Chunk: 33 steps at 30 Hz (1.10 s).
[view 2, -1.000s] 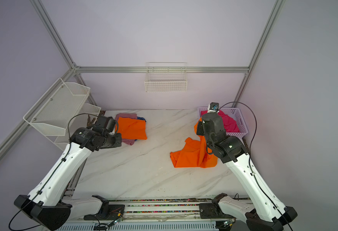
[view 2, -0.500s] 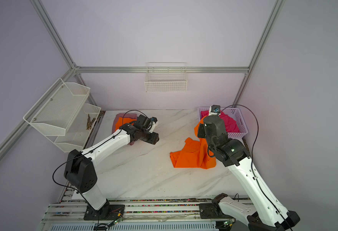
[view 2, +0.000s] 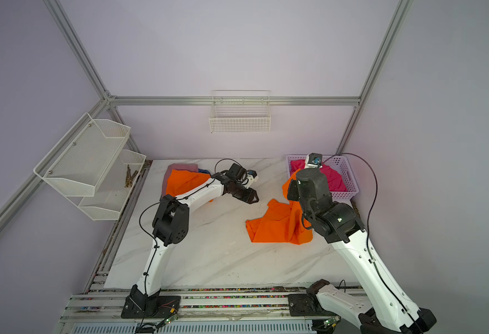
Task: Fold and stack t-shirts
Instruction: Flatten out the T-shirt at the center of the board.
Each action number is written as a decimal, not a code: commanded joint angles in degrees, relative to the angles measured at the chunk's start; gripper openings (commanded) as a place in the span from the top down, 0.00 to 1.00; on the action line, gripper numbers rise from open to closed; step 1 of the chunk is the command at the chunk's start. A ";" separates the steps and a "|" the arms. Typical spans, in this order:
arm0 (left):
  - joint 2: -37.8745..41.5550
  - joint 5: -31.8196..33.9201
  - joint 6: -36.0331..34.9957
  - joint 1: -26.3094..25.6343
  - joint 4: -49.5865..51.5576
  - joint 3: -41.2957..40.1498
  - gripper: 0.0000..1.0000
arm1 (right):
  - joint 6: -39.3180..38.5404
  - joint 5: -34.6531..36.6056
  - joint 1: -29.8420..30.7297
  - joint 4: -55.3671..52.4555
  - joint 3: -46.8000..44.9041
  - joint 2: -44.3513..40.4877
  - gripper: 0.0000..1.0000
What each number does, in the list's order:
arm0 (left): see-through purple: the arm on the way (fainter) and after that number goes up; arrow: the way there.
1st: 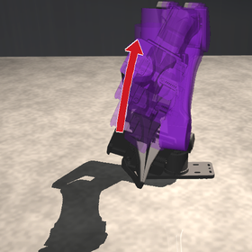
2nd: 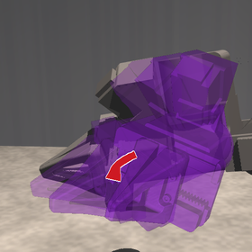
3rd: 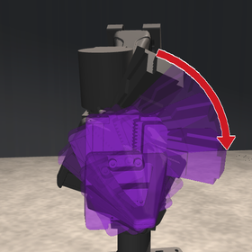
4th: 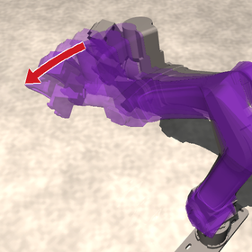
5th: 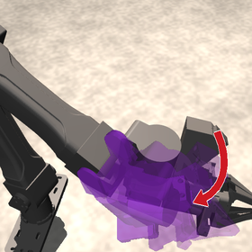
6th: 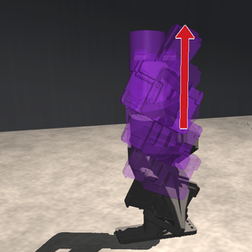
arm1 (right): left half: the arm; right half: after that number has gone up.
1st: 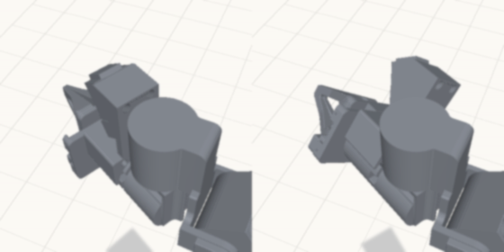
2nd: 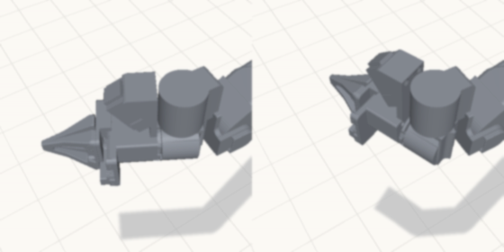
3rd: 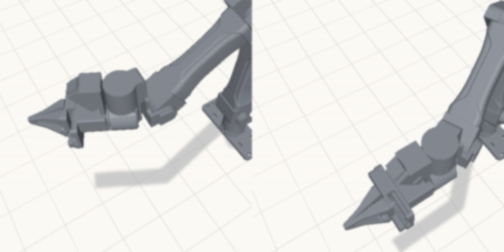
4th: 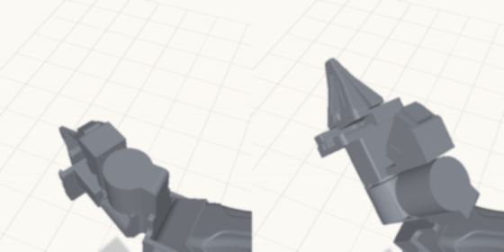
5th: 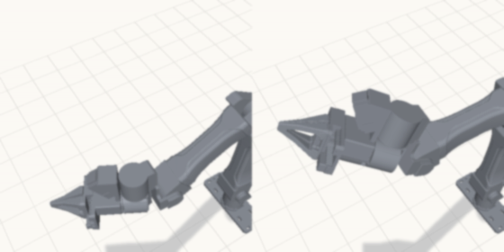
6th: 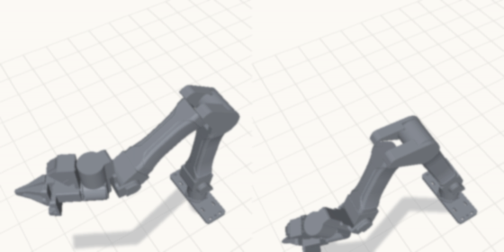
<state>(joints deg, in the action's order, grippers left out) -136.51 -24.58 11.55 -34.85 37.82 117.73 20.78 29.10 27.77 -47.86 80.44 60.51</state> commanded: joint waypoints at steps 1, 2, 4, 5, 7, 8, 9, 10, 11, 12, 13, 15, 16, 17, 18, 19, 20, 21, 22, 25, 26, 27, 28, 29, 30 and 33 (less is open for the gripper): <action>-2.57 -7.26 3.29 -0.80 -0.63 5.23 0.49 | 0.61 1.26 -0.09 -0.67 0.34 -1.69 1.00; -3.17 -7.87 3.39 -1.07 -1.09 5.70 0.49 | 0.67 1.41 -0.16 -0.92 0.41 -1.71 1.00; -3.88 -8.24 3.65 -1.72 -1.76 6.45 0.49 | 0.71 1.44 -0.09 -1.38 0.50 -1.69 1.00; -4.40 -8.13 3.93 -1.97 -2.02 6.91 0.49 | 0.82 1.44 -0.13 -1.59 0.58 -1.78 1.00; -4.86 -8.44 4.63 -2.30 -2.48 7.46 0.49 | 0.85 1.44 -0.08 -1.85 0.70 -1.78 1.00; -4.96 -8.47 4.75 -2.45 -2.79 7.59 0.49 | 0.72 1.50 -0.11 -1.81 0.76 -1.87 1.00; -4.91 -8.47 4.78 -2.60 -2.99 7.54 0.49 | 0.67 1.61 -0.09 -1.99 0.86 -1.88 1.00; -5.07 -8.47 4.72 -2.66 -3.22 7.51 0.49 | 0.59 1.74 -0.11 -2.06 0.99 -1.88 1.00; -5.08 -8.47 4.72 -2.75 -3.36 7.55 0.49 | 0.45 1.76 -0.09 -2.10 1.03 -1.86 1.00; -5.29 -8.63 4.78 -2.83 -3.54 7.53 0.49 | 0.41 1.75 -0.09 -2.16 1.12 -1.88 1.00; -5.58 -8.81 5.00 -2.81 -3.85 7.60 0.49 | 0.49 1.76 -0.16 -2.17 1.19 -1.85 1.00; -6.37 -8.98 5.53 -2.81 -4.29 8.14 0.49 | 0.58 1.75 -0.09 -2.24 1.20 -1.92 1.00; -6.86 -9.15 5.82 -2.93 -4.49 8.53 0.49 | 0.66 1.74 -0.15 -2.39 1.18 -1.96 1.00; -7.32 -9.08 5.93 -3.02 -4.59 8.94 0.49 | 0.76 1.69 -0.10 -2.50 1.15 -2.13 1.00; -7.69 -9.08 6.14 -3.03 -4.60 9.32 0.49 | 0.76 1.67 -0.15 -2.59 1.13 -2.18 1.00; -8.11 -9.15 6.42 -3.17 -4.83 9.59 0.49 | 0.80 1.75 -0.10 -2.74 1.12 -2.41 1.00; -8.43 -9.05 6.51 -3.20 -4.86 9.85 0.49 | 0.85 1.89 -0.14 -2.87 1.13 -2.43 1.00; -8.82 -8.68 6.73 -3.21 -4.93 10.10 0.49 | 0.85 1.90 -0.16 -3.01 1.17 -2.66 1.00; -9.08 -8.64 6.92 -3.21 -5.19 10.19 0.49 | 0.92 1.88 -0.12 -3.18 1.17 -2.79 1.00; -10.09 -8.39 7.74 -3.19 -5.70 10.58 0.49 | 1.15 2.01 -0.15 -3.46 1.10 -3.02 1.00; -10.46 -8.31 7.98 -3.22 -5.87 10.72 0.49 | 1.19 1.88 -0.13 -3.47 1.02 -3.12 1.00; -10.75 -8.25 8.36 -3.29 -6.17 10.91 0.49 | 1.20 1.92 -0.09 -3.47 0.95 -3.18 1.00; -11.04 -8.21 8.57 -3.29 -6.33 11.15 0.49 | 1.13 1.83 -0.09 -3.46 0.94 -3.13 1.00; -11.34 -8.21 8.72 -3.36 -6.44 11.36 0.49 | 1.11 1.78 -0.09 -3.47 1.06 -3.15 1.00; -11.66 -7.97 8.91 -3.35 -6.40 11.63 0.49 | 1.02 1.83 -0.06 -3.42 1.04 -3.15 1.00; -12.30 -7.68 9.19 -3.39 -6.67 11.95 0.50 | 0.94 1.66 -0.08 -3.30 0.96 -3.36 1.00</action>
<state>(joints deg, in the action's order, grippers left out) -147.65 -32.51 19.88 -37.93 32.75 127.52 21.21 30.09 27.75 -51.09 80.44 58.00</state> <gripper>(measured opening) 0.505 0.059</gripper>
